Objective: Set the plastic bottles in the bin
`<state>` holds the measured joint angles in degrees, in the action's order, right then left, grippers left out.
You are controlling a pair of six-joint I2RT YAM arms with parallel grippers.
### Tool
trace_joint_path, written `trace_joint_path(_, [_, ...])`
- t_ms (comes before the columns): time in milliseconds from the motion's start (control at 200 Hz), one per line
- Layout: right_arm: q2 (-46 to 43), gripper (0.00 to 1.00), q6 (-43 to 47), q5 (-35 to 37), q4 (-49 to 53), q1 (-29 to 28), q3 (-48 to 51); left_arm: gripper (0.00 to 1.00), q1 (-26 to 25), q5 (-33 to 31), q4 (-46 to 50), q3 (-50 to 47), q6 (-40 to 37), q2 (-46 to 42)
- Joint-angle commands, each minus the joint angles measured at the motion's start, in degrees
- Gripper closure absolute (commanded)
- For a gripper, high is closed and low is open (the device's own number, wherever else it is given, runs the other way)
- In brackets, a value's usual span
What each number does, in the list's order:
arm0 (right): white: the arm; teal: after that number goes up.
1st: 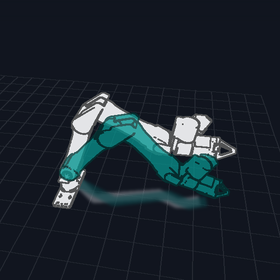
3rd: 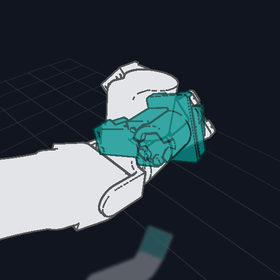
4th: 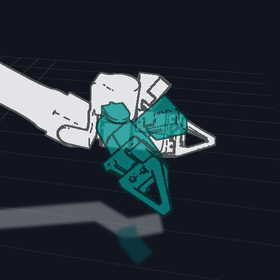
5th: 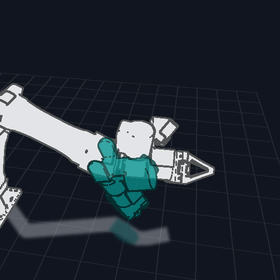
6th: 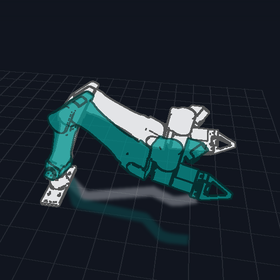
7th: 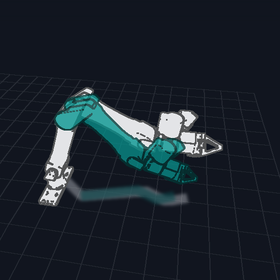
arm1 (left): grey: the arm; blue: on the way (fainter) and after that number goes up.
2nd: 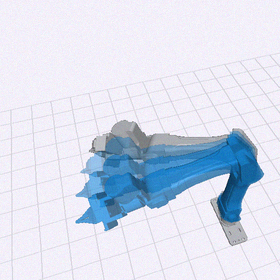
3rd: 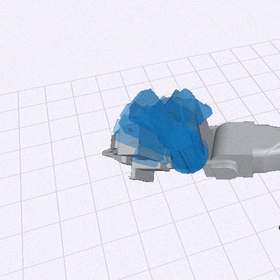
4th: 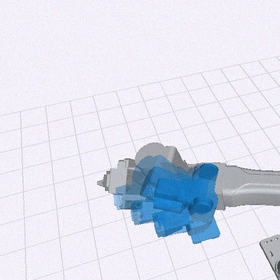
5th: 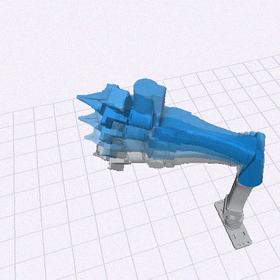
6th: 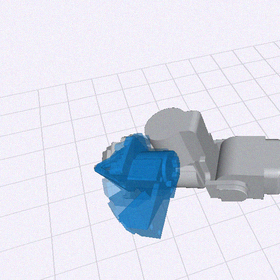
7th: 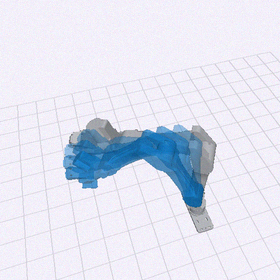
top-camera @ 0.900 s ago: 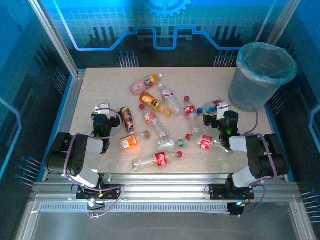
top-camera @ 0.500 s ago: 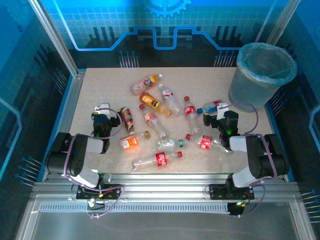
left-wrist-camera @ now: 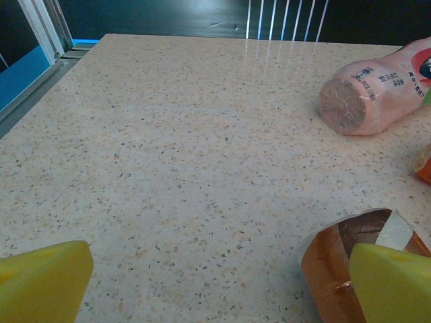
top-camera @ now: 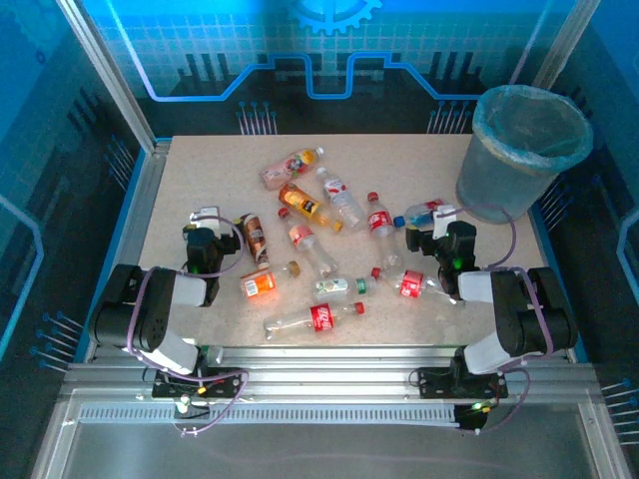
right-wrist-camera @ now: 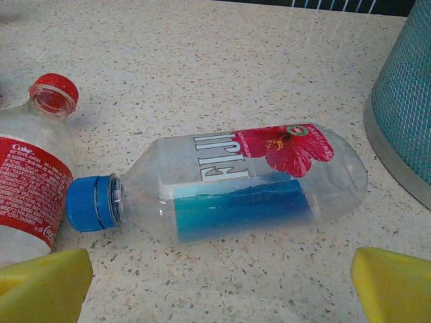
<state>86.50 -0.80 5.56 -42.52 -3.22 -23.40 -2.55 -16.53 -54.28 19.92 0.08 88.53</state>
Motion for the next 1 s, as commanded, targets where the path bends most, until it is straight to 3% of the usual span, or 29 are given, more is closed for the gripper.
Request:
trace_joint_path(0, [-0.3, 0.0, 0.4, 0.1, -1.6, -0.3, -0.9, 0.01, 0.6, 1.5, -0.5, 1.0, 1.1, 0.3])
trace_joint_path(180, [-2.4, 0.01, 0.1, 0.7, 0.8, -0.2, -1.3, 0.06, 0.4, 5.0, -3.1, -1.2, -0.3, -1.8])
trace_joint_path(300, [-8.8, 0.05, 0.8, 1.6, 13.1, -1.0, -4.6, 0.06, 0.0, 3.8, -1.1, -3.5, -0.3, -9.2])
trace_joint_path(475, [-15.6, 0.15, -0.3, 4.4, 30.8, -2.7, -10.0, 0.08, -1.2, 2.2, 13.0, -0.4, 0.4, -23.2])
trace_joint_path(605, [-20.4, 0.18, -1.9, 2.4, 42.6, -6.4, -14.9, 0.13, -3.1, 2.2, 30.3, 8.6, 2.8, -28.6])
trace_joint_path(775, [-18.8, 0.19, -6.4, -2.8, 58.6, -11.5, -28.2, 0.17, -10.7, 1.5, 48.2, 21.8, 3.0, -27.7])
trace_joint_path(995, [-9.8, 0.17, -6.3, -10.0, 71.3, -12.4, -44.5, 0.17, -24.1, 5.9, 64.5, 40.5, 0.3, -19.1])
